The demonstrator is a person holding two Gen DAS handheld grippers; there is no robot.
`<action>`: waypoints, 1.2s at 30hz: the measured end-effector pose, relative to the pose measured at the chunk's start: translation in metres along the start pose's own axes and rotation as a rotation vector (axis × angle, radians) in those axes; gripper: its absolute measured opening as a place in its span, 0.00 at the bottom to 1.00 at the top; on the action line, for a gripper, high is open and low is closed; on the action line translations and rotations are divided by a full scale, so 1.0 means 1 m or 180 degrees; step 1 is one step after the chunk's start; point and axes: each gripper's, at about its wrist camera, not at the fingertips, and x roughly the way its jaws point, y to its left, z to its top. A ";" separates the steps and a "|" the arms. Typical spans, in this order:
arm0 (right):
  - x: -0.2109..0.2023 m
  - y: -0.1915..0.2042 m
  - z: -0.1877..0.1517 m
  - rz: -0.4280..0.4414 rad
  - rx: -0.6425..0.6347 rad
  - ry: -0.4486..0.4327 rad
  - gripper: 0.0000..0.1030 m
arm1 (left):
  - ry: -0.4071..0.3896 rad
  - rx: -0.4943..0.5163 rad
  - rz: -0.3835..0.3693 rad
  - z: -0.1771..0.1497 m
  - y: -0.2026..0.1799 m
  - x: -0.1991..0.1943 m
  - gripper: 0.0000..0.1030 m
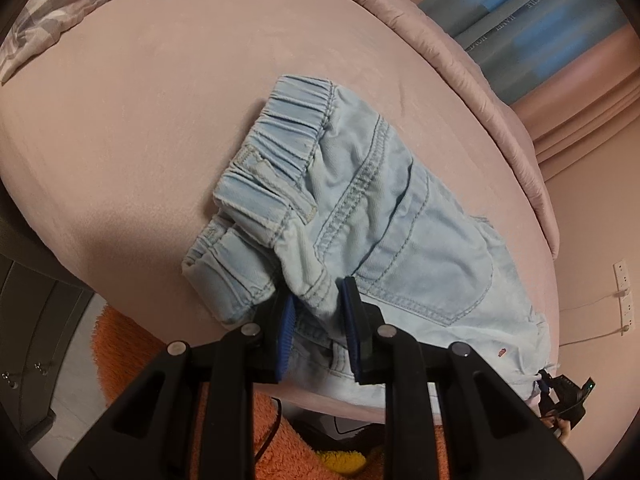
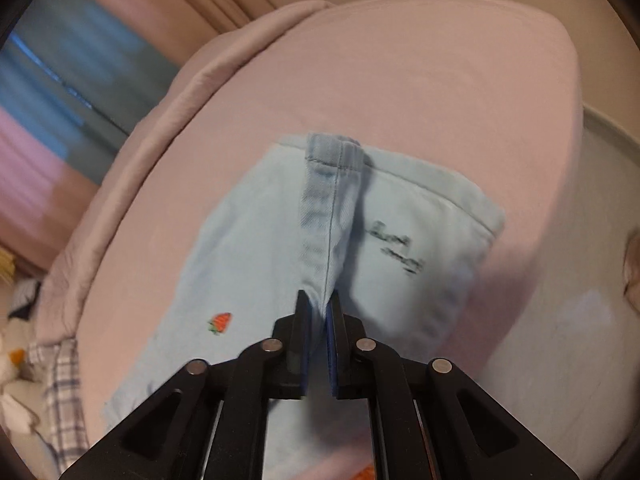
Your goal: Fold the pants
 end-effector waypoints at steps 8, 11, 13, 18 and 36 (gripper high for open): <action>-0.023 0.010 0.006 -0.0071 -0.0119 -0.0184 0.27 | -0.0001 0.0062 0.0082 0.003 -0.005 0.000 0.22; -0.026 0.011 0.010 -0.0355 -0.0132 -0.0402 0.38 | 0.0004 0.0061 0.0076 0.004 -0.005 0.002 0.22; -0.023 0.003 0.014 -0.0283 -0.0007 -0.0364 0.38 | 0.0000 0.0053 0.0062 0.004 -0.004 0.003 0.22; -0.003 0.001 0.016 -0.0282 0.0100 -0.0195 0.03 | -0.0012 0.0010 0.0130 0.007 -0.006 -0.002 0.11; -0.014 -0.031 0.001 -0.0481 0.0149 -0.0284 0.03 | 0.0244 0.0161 0.0212 -0.003 0.001 -0.013 0.11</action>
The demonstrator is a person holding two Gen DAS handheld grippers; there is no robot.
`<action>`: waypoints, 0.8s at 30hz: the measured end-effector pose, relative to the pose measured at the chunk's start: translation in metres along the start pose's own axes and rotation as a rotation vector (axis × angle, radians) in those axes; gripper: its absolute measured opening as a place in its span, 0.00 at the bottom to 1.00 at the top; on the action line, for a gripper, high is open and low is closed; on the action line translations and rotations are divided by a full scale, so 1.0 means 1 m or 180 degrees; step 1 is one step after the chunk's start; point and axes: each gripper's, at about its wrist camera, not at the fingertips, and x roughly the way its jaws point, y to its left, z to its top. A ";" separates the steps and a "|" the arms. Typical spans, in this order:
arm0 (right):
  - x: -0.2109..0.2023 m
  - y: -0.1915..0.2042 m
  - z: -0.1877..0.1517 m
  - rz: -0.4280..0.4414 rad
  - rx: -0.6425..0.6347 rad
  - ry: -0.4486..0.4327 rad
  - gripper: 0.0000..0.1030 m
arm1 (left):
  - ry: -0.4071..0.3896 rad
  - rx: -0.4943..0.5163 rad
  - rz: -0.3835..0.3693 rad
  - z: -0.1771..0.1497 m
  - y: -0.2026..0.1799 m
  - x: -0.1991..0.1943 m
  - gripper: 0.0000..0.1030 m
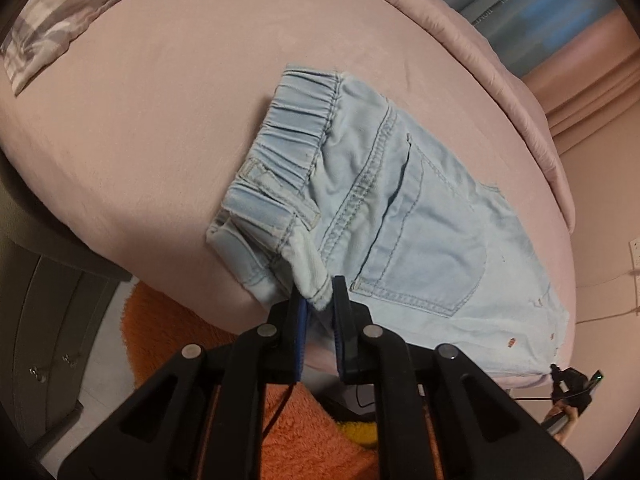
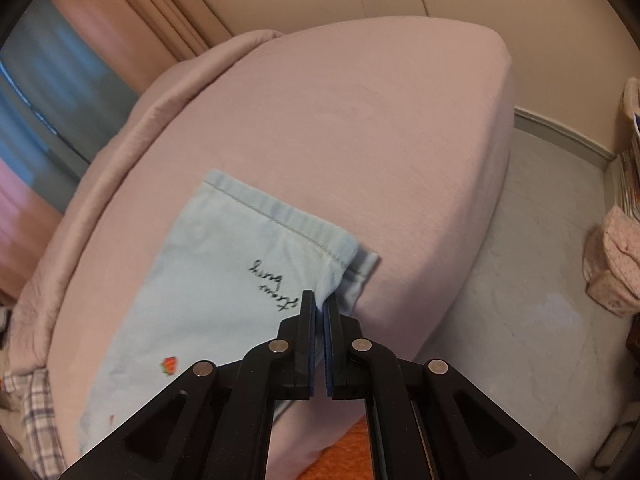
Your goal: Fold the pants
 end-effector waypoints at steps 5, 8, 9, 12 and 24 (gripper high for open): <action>-0.007 0.001 0.006 0.0016 0.0040 -0.0078 0.03 | -0.0140 -0.0008 -0.0052 0.000 -0.003 -0.023 0.11; -0.012 0.003 0.008 0.0009 0.0044 -0.0113 0.03 | -0.0089 -0.0043 -0.0039 -0.002 -0.002 -0.020 0.11; -0.012 0.003 0.009 0.0020 0.0051 -0.0110 0.03 | -0.0080 -0.0054 -0.0024 -0.002 -0.003 -0.019 0.11; -0.013 0.009 0.007 -0.0015 -0.0030 -0.0175 0.03 | -0.0120 -0.0106 -0.0079 0.001 -0.005 -0.023 0.11; -0.021 0.025 0.014 -0.0059 -0.0202 -0.0299 0.03 | 0.0061 0.0019 0.0238 -0.005 -0.005 -0.005 0.16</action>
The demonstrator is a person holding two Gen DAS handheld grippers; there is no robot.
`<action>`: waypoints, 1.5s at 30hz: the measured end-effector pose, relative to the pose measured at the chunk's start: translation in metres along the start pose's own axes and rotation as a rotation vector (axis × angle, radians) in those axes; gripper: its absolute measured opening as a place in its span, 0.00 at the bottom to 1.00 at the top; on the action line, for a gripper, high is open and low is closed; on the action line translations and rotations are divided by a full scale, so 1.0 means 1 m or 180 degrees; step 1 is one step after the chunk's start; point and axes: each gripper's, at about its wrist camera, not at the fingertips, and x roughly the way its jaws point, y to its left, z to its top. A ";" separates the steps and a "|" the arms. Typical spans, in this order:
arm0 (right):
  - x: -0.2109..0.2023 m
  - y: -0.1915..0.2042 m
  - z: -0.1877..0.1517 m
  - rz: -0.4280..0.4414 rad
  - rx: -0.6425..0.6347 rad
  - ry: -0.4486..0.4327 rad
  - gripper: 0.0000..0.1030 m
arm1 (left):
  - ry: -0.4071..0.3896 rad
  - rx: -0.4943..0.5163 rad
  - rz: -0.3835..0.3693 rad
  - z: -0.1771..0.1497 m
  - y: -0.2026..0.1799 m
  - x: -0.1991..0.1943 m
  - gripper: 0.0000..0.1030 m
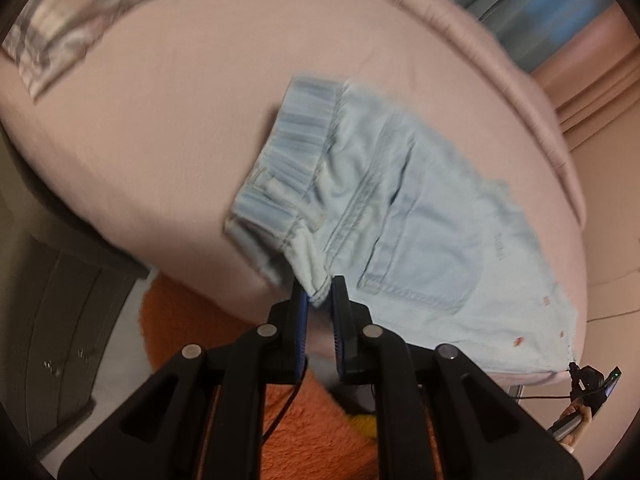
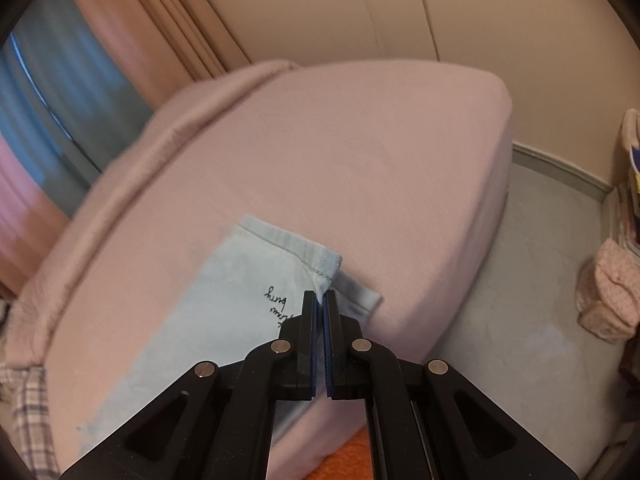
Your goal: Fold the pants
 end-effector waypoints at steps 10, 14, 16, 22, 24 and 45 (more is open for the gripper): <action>0.005 0.041 -0.007 -0.0254 -0.0683 0.0126 0.47 | -0.0516 -0.0179 -0.0126 0.019 0.011 -0.050 0.59; -0.008 0.100 -0.016 0.0141 -0.1106 0.0123 0.47 | -0.0599 -0.0132 -0.0129 0.037 0.001 -0.040 0.61; -0.007 0.136 -0.026 0.0499 -0.1350 0.0222 0.47 | -0.0588 -0.0104 -0.0233 0.045 -0.002 -0.031 0.60; 0.007 0.253 -0.083 0.1446 -0.2083 0.0808 0.47 | -0.0447 0.0023 -0.0099 0.045 -0.002 0.006 0.41; 0.015 0.289 -0.105 0.1547 -0.2378 0.0971 0.47 | -0.0485 0.0105 -0.0030 0.043 -0.002 0.006 0.40; 0.036 0.392 -0.210 0.1720 -0.3725 0.1590 0.09 | -0.0548 0.0064 -0.0185 0.039 0.009 0.009 0.41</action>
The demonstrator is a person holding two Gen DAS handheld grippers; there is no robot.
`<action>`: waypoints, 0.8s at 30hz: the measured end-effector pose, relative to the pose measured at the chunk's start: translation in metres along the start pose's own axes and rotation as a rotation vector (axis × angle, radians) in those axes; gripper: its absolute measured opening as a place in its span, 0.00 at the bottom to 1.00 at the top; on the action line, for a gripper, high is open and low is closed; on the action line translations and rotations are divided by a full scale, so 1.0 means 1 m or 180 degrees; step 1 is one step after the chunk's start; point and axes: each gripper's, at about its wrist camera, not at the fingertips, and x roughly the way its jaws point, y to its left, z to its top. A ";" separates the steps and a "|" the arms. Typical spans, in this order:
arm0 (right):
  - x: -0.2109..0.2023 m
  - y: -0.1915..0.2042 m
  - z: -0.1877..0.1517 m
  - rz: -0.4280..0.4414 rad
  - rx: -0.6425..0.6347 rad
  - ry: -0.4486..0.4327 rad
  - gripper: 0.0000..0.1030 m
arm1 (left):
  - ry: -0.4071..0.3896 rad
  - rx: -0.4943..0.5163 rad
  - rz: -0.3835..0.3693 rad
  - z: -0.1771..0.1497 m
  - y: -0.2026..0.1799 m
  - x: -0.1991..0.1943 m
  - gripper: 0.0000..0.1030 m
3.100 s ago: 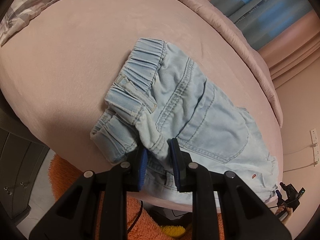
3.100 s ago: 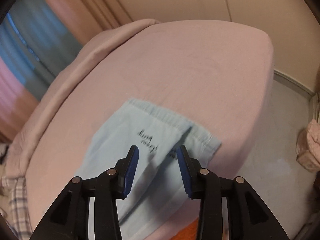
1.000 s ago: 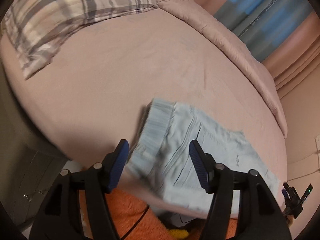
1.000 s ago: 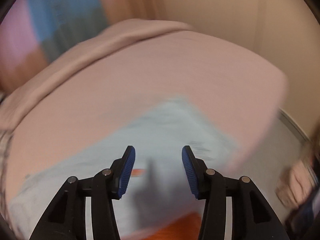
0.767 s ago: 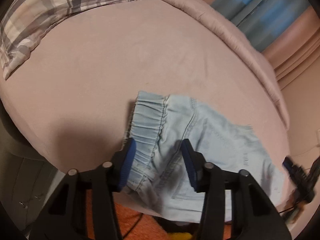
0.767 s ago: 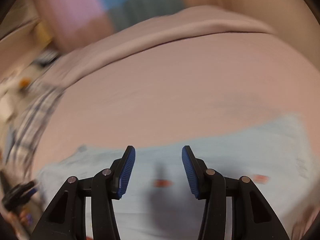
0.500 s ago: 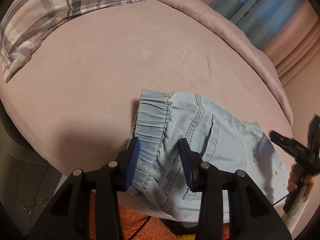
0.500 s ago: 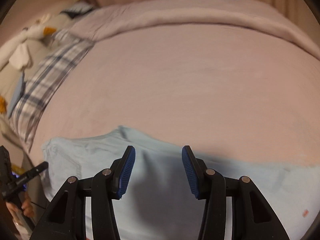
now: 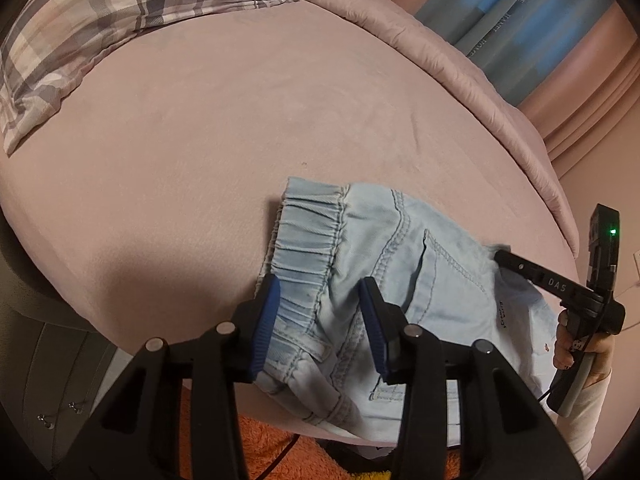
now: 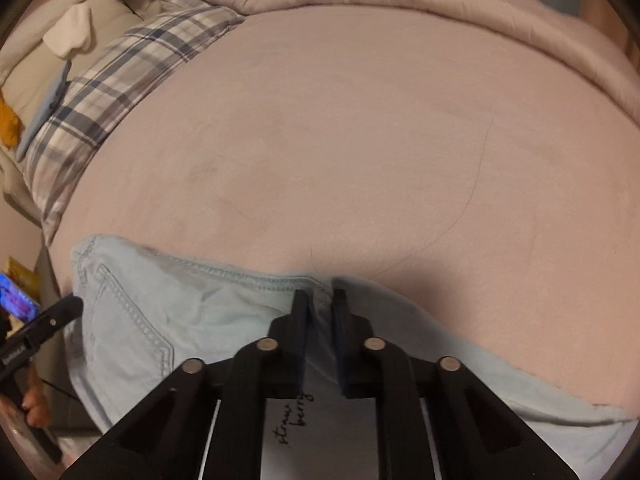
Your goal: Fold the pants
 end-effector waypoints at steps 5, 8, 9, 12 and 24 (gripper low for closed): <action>-0.002 -0.002 0.004 -0.0083 0.0046 -0.0140 0.07 | 0.0002 0.0004 0.0008 0.000 -0.001 0.000 0.41; 0.018 0.001 0.005 -0.0195 0.0024 -0.0089 0.07 | 0.0024 0.0002 0.0028 0.002 -0.003 -0.001 0.41; 0.020 0.002 0.004 -0.0256 -0.0006 -0.0126 0.07 | 0.0036 0.0015 0.0043 0.003 -0.005 -0.002 0.39; 0.017 0.000 0.006 -0.0300 0.0056 -0.0123 0.07 | 0.0143 0.0219 0.0132 0.012 -0.021 -0.013 0.39; -0.035 0.013 0.000 -0.0260 0.0206 -0.0624 0.21 | 0.0040 0.0514 -0.0388 0.033 -0.089 0.013 0.08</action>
